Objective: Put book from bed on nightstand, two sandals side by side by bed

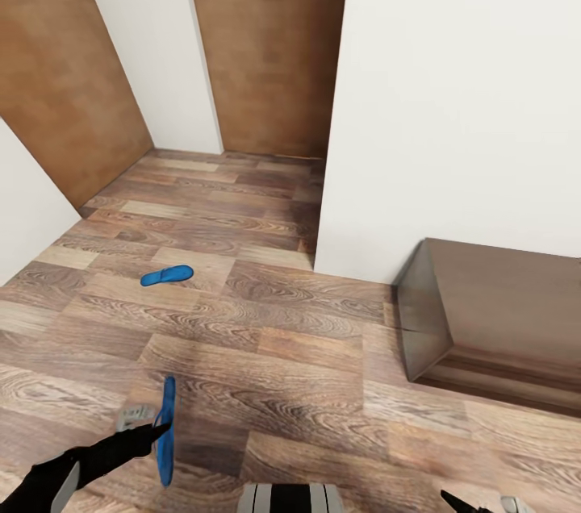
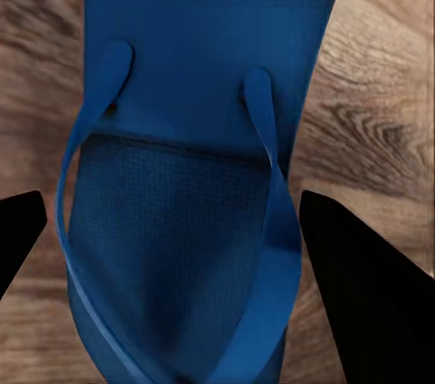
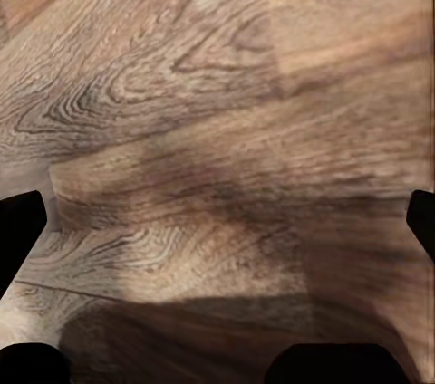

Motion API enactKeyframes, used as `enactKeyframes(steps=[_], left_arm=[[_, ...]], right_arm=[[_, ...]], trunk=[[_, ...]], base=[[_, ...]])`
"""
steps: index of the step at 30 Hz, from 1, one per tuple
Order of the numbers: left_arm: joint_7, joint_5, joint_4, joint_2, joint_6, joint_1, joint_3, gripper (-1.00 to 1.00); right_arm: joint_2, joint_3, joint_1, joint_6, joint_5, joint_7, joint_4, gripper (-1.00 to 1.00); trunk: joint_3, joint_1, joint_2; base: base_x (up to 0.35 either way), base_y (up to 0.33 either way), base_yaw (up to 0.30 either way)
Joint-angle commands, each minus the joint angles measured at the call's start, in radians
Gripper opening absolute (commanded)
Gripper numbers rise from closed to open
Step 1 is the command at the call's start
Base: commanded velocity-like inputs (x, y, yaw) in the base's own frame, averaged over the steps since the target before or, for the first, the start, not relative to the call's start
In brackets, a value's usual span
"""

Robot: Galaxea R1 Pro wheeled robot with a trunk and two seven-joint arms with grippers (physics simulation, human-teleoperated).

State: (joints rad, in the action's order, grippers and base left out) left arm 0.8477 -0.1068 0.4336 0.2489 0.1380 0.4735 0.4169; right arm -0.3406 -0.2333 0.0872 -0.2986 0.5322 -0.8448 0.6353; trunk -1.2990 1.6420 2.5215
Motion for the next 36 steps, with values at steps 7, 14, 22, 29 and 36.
enactKeyframes(steps=[7, 14, 22, 29, 36], left_arm=[[0.024, -0.014, -0.001, -0.007, 0.006, 0.001, 0.02, -1.0], [0.022, -0.018, -0.051, -0.009, 0.003, 0.001, 0.02, -1.0], [0.025, -0.019, -0.063, -0.01, 0.003, 0.001, 0.019, -1.0], [0.025, -0.018, -0.064, -0.011, 0.003, 0.001, 0.019, -1.0], [0.027, -0.018, -0.064, -0.011, 0.006, 0.001, 0.019, -1.0]], right_arm=[[0.0, -0.001, 0.0, 0.005, -0.022, -0.113, -0.023, 1.0], [0.0, -0.001, 0.002, 0.007, -0.025, -0.165, -0.034, 1.0], [0.0, -0.001, 0.002, 0.007, -0.026, -0.167, -0.034, 1.0], [0.0, -0.001, 0.002, 0.008, -0.026, -0.167, -0.034, 1.0], [0.002, -0.001, 0.002, 0.01, -0.026, -0.162, -0.036, 1.0]], trunk=[[0.026, -0.003, -0.001], [0.054, -0.006, -0.003], [0.084, -0.01, -0.005], [0.112, -0.013, -0.007], [0.139, -0.016, -0.008]], base=[[0.0, 0.0, 0.0], [0.0, 0.0, 0.0], [0.0, 0.0, 0.0], [0.0, 0.0, 0.0], [0.0, 0.0, 0.0]])
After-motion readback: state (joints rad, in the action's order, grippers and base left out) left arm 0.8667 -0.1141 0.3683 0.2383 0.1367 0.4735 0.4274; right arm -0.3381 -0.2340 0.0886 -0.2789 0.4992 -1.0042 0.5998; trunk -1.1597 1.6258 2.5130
